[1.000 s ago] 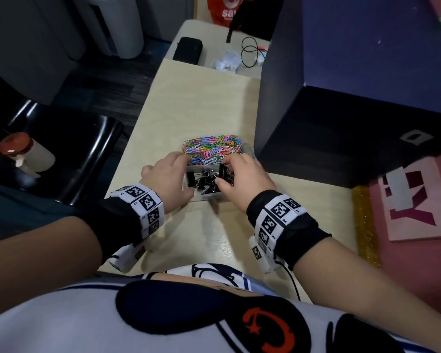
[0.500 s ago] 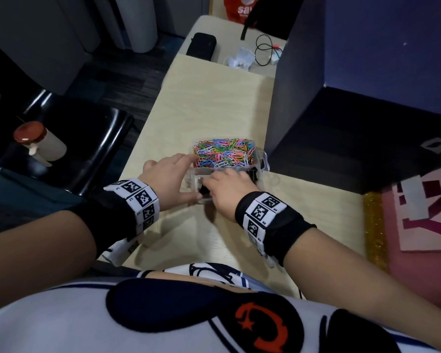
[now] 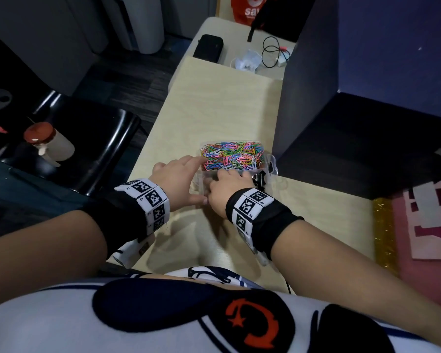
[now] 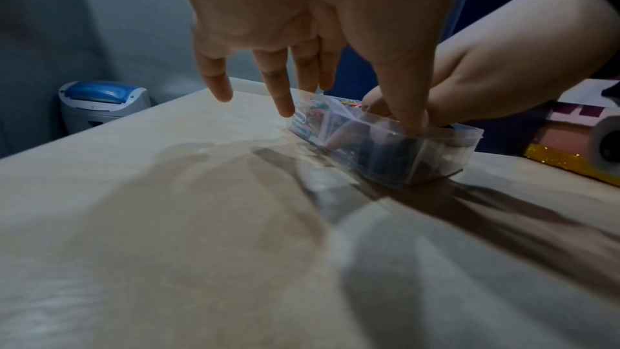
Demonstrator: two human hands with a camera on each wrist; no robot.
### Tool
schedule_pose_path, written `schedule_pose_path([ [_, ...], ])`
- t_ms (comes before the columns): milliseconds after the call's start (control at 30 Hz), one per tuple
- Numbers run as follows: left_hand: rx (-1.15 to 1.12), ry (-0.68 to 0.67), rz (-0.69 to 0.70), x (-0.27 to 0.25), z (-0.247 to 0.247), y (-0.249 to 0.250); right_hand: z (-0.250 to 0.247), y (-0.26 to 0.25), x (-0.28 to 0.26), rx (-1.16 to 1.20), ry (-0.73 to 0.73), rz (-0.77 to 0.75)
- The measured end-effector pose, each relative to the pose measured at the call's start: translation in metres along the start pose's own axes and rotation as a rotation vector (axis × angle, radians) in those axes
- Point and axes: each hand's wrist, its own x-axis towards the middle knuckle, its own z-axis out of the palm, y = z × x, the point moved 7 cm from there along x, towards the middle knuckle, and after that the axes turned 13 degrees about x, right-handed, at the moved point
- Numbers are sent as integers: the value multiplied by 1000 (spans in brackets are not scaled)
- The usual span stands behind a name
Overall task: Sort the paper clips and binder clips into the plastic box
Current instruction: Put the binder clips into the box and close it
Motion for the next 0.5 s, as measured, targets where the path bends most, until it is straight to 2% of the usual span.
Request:
schedule_pose_path([
  [133,10,2,5,0,0,0,-3,-1,-3,73,12,-4],
  [233,14,7,16,1,0,1,-23,6,-13,238,137,-33],
  [300,14,5,25,1,-1,1,-29,20,-20,288,181,32],
  [367,10,-2,26,1,-1,1,-22,28,-25,297,117,103],
  [433,6,-6,25,1,-2,2,-12,26,-26,317,48,83],
  [500,4,-10,24,0,-3,3,-10,24,-25,361,40,41],
])
